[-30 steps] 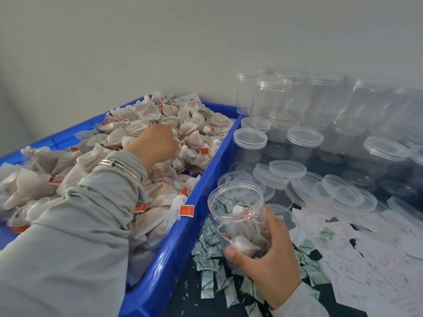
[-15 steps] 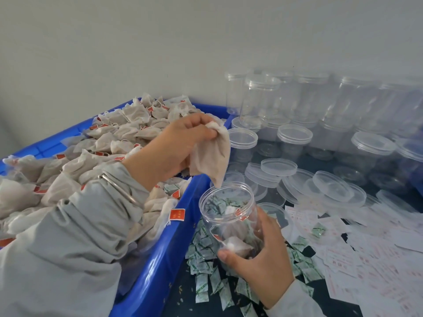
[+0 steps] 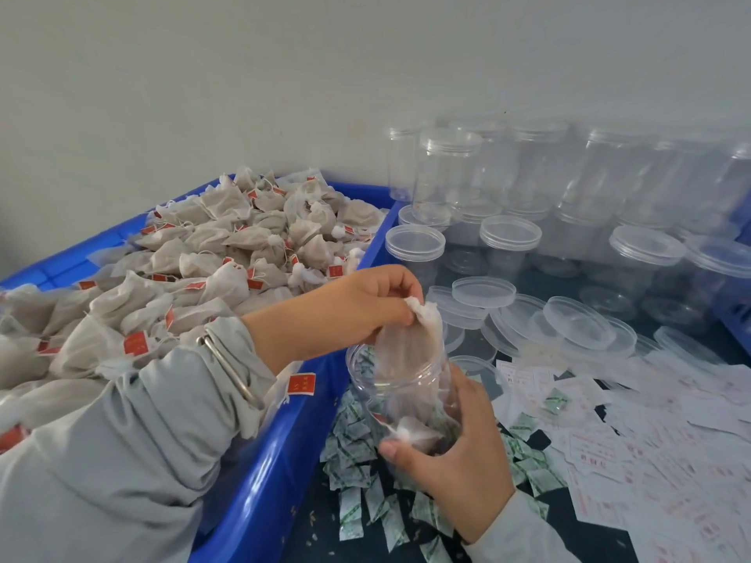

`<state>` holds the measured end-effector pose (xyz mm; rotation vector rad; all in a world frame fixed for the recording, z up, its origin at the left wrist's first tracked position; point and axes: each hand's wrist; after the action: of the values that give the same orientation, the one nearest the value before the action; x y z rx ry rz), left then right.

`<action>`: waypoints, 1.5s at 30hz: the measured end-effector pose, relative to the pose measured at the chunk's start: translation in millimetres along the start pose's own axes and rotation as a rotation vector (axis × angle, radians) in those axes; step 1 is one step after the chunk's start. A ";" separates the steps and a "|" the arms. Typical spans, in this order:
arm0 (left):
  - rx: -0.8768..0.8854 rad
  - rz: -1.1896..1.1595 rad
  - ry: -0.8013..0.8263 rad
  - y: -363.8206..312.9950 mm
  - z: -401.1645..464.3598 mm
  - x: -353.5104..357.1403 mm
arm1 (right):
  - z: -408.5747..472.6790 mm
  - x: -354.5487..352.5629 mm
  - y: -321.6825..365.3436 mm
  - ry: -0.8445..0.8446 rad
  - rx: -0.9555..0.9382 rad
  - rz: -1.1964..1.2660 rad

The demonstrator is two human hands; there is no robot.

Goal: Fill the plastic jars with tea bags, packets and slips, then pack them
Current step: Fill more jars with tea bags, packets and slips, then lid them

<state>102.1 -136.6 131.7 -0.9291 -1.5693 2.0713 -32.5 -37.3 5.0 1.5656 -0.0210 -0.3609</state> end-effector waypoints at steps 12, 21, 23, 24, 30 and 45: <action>0.052 0.325 -0.284 -7.5 4.0 -32.4 | 0.6 -2.2 -0.8 0.008 0.004 -0.032; -0.262 0.990 -0.275 40.1 1.7 -87.2 | -1.3 -1.6 -1.2 0.017 0.005 -0.033; -0.407 1.119 -0.009 55.8 0.8 -80.9 | -1.5 -1.9 -0.7 0.016 0.011 -0.045; -0.459 1.178 0.101 61.9 1.0 -76.9 | -1.8 -1.9 -0.3 0.015 0.013 -0.046; -0.563 1.319 0.258 65.6 5.4 -68.0 | -3.2 -1.8 1.7 0.018 0.012 -0.065; -0.520 1.245 0.103 60.9 4.6 -72.7 | -3.6 -2.9 2.3 0.035 0.014 -0.047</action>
<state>155.9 -205.6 94.7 -2.6665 -1.6685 2.1553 -34.0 -33.2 7.9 1.5879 0.0403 -0.3709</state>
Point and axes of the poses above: each hand's wrist, its own z-axis towards the middle knuckle, its own x-axis out of the palm, y = z × x, and after that the axes turned 14 degrees about x, right-handed
